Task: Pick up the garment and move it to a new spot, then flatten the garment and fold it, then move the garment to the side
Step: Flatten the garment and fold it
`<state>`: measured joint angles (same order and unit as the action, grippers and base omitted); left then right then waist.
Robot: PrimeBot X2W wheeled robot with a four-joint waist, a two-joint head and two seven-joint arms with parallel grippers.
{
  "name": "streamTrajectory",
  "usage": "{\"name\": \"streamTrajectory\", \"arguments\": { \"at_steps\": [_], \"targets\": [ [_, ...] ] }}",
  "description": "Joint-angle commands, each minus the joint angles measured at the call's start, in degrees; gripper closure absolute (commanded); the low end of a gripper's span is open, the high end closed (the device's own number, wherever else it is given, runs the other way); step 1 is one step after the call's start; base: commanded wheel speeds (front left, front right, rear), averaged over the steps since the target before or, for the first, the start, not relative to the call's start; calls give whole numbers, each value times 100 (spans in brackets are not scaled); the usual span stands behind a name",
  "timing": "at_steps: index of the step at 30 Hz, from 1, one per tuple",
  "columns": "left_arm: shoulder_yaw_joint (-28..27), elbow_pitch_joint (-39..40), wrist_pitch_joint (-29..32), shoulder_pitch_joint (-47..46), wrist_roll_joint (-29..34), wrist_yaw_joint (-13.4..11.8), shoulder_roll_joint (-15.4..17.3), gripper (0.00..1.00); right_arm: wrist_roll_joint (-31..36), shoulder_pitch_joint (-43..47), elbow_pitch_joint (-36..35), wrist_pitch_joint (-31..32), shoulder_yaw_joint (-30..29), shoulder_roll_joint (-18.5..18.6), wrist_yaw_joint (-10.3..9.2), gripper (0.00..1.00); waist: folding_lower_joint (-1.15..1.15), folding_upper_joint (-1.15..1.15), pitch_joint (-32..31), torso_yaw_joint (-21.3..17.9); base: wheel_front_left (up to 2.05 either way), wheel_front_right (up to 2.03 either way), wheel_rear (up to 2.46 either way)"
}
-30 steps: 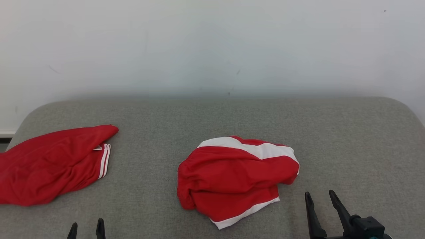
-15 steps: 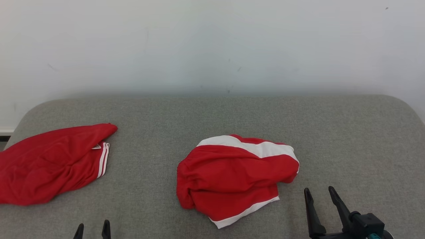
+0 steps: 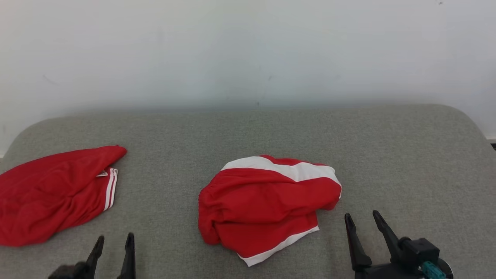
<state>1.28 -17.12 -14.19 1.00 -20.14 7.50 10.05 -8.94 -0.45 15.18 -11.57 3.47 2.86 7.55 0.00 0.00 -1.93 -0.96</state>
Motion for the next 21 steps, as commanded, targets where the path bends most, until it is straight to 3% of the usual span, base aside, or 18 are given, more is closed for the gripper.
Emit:
{"name": "streamTrajectory", "arguments": {
  "at_steps": [1,12,21],
  "targets": [
    [64,-71,181,-294,12,-8,57,0,-4,-119,-107,92,42,4,-12,0,0,0,81,-128,0,0,0],
    [909,-840,2161,-2693,-576,-6,205,0,81,-614,-817,571,450,78,-12,0,0,0,857,-959,0,0,0],
    [1070,-2090,3306,-3869,-631,-183,239,0,-16,-765,-783,477,551,48,-12,0,0,0,1343,-1556,0,0,0]
  ]
}}
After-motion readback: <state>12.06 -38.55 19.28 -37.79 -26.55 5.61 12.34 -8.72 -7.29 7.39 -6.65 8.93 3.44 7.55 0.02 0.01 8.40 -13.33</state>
